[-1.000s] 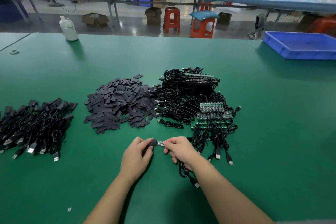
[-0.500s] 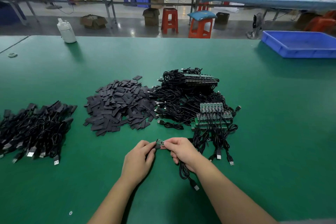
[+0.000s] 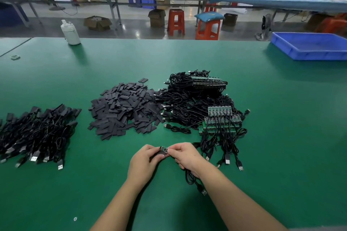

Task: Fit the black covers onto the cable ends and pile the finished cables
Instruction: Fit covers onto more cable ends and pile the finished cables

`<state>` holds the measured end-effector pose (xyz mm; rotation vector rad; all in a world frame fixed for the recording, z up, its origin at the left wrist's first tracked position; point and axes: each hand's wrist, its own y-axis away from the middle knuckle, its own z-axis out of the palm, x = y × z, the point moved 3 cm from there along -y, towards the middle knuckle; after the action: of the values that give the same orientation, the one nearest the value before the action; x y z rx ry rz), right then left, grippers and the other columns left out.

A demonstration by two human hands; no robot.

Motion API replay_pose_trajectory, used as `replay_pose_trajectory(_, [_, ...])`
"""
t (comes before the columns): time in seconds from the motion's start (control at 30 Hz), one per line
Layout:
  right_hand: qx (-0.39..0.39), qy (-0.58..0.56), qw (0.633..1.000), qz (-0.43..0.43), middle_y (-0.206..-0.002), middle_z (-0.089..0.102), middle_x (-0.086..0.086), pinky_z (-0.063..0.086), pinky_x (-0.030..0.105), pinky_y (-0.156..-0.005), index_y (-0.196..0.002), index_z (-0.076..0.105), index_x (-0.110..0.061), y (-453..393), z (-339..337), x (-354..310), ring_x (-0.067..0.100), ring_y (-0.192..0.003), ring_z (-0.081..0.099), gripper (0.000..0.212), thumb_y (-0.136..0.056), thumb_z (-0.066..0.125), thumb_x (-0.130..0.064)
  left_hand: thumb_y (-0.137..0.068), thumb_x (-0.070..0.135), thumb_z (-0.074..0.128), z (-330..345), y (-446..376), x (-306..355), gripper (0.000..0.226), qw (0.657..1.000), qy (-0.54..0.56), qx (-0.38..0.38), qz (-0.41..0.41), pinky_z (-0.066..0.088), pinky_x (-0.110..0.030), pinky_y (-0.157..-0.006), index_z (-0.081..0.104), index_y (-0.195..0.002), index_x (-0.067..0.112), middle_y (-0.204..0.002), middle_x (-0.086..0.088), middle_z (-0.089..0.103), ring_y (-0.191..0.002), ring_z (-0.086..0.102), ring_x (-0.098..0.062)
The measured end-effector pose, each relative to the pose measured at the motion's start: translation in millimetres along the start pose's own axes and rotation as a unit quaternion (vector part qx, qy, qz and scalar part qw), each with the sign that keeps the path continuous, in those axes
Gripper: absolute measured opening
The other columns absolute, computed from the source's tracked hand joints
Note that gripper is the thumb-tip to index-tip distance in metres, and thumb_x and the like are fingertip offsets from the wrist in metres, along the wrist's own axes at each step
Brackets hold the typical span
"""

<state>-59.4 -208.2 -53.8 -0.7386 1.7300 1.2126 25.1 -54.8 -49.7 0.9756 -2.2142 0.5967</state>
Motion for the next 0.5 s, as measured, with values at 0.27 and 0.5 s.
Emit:
replay_pose_trajectory(0.27, [0.008, -0.048, 0.999, 0.005, -0.088, 0.075, 0.004, 0.038, 0.021, -0.040, -0.101, 0.068, -0.009, 4, -3, -4, 0.008, -0.046, 0.048, 0.014, -0.101, 0.056, -0.017, -0.089, 0.033, 0.071, -2, 5, 4, 0.026, 0.999, -0.028, 0.002, 0.021, 0.044, -0.021, -0.075, 0.075, -0.112, 0.021, -0.093, 0.016, 0.059, -0.083, 0.057, -0.006])
replay_pose_trajectory(0.5, [-0.030, -0.054, 0.998, 0.007, -0.078, 0.068, 0.010, 0.044, 0.022, -0.041, -0.101, 0.065, 0.003, 10, -8, -9, 0.012, -0.048, 0.056, 0.018, -0.101, 0.052, -0.010, -0.088, 0.023, 0.073, -19, 8, 4, 0.018, 0.999, -0.017, 0.024, 0.032, 0.037, -0.007, -0.076, 0.078, -0.103, 0.015, -0.092, 0.011, 0.064, -0.082, 0.060, -0.007])
